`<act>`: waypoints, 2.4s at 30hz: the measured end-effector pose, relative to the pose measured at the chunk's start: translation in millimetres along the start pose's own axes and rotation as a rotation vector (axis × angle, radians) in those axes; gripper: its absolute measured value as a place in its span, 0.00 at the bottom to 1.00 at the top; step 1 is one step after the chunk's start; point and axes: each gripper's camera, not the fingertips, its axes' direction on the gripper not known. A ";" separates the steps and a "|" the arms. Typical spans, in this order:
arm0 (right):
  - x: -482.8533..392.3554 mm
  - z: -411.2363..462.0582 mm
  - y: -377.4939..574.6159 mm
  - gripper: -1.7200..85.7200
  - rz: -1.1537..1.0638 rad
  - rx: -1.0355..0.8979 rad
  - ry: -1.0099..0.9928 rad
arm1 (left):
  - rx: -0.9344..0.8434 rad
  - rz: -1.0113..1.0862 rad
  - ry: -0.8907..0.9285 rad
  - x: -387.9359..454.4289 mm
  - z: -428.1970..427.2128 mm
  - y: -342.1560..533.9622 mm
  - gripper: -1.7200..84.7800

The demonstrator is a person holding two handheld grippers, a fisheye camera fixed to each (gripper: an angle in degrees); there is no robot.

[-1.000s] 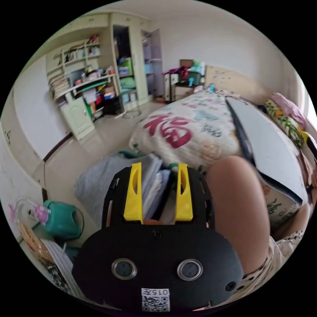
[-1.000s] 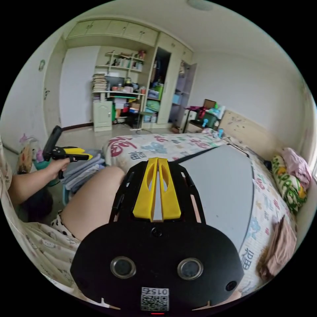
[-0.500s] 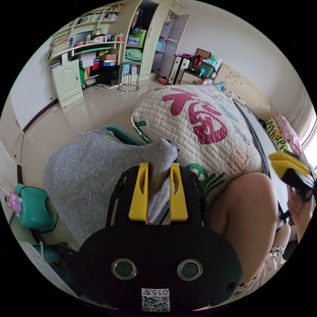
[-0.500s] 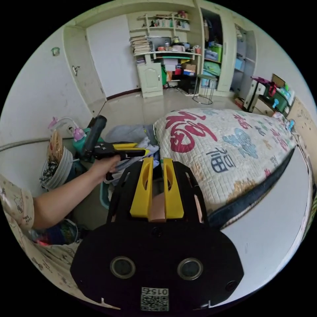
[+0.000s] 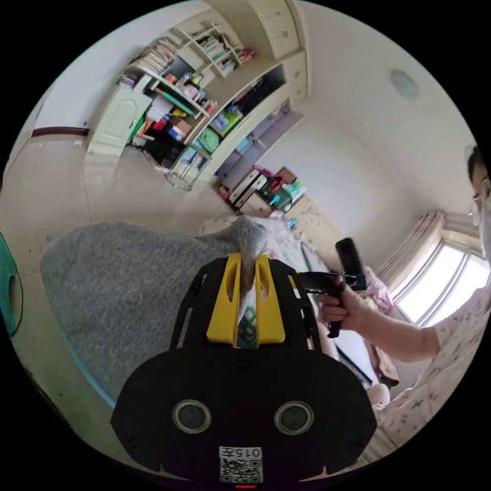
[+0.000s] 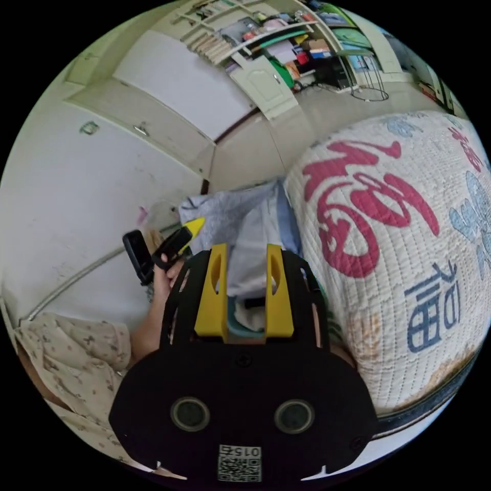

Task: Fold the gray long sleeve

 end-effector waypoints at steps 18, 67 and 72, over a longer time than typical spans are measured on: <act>-173.3 -357.3 111.8 0.17 -0.213 0.567 -0.014 | 0.113 0.288 0.920 201.9 115.8 -16.7 0.05; -322.2 -515.7 322.6 0.14 0.757 0.701 0.907 | -0.654 1.180 0.582 462.3 349.0 -14.2 0.23; -329.5 -505.6 369.7 0.17 0.954 0.738 0.860 | -0.726 1.383 0.461 478.5 361.2 22.0 0.19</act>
